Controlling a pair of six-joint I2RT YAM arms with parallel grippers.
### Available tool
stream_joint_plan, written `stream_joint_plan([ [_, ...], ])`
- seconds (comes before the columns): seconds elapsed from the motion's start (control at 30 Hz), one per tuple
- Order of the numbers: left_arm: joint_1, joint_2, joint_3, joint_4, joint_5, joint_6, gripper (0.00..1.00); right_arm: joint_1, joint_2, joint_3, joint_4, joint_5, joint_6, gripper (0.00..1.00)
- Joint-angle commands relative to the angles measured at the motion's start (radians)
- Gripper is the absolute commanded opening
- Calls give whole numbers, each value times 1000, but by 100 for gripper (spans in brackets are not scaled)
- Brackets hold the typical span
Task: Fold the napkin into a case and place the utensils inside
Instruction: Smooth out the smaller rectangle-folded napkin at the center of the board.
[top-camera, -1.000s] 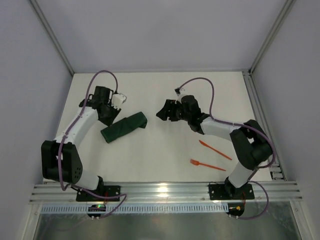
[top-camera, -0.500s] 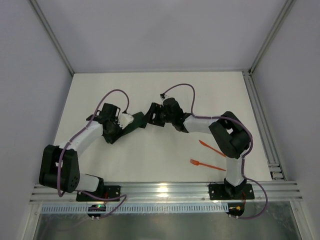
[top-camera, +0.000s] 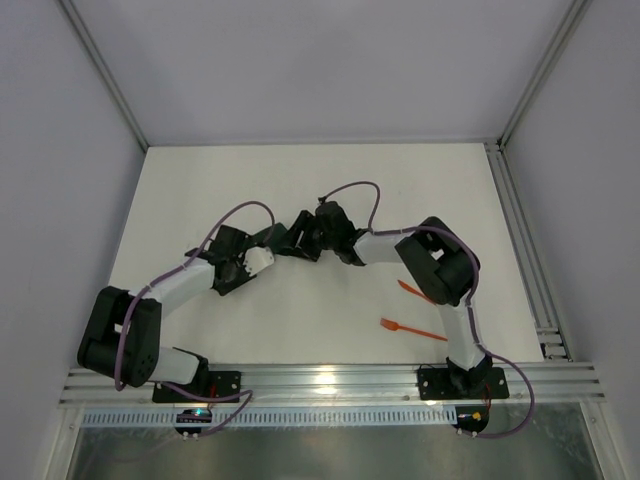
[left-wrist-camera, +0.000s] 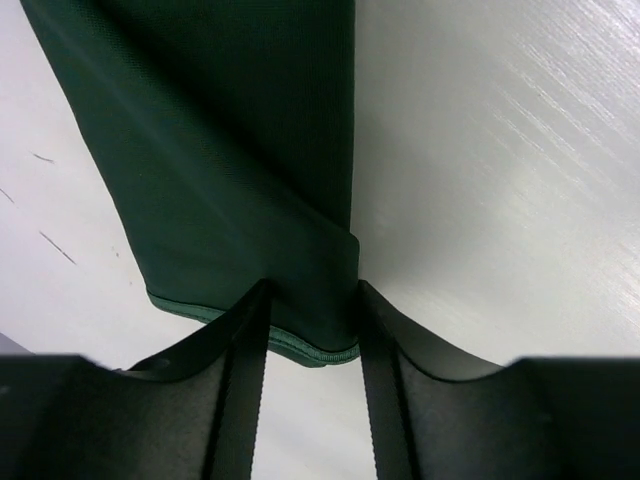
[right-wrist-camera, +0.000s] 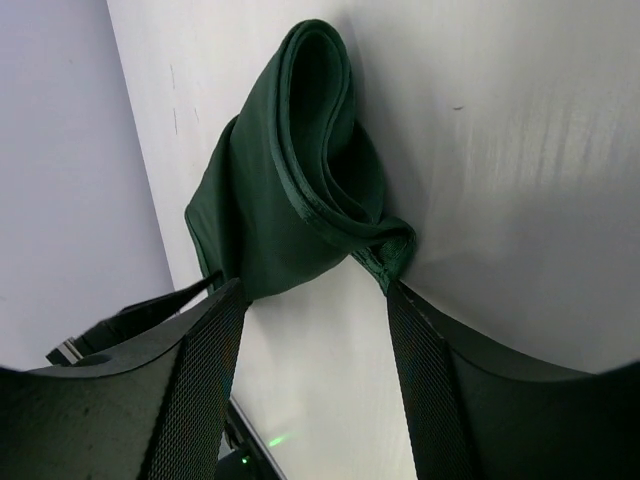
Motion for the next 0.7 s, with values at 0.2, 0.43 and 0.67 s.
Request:
stream_joint_plan([
  [0.2,-6,-10,-43,64,12,24,24,11,60,70,43,11,94,59],
  [0.43,-6,-20,-43,70,27,9,8,23,9,24,37,2,90,57],
  [0.67,-6,-42,-40,53,27,7,0,45,-63,-1,56,13,113,59],
])
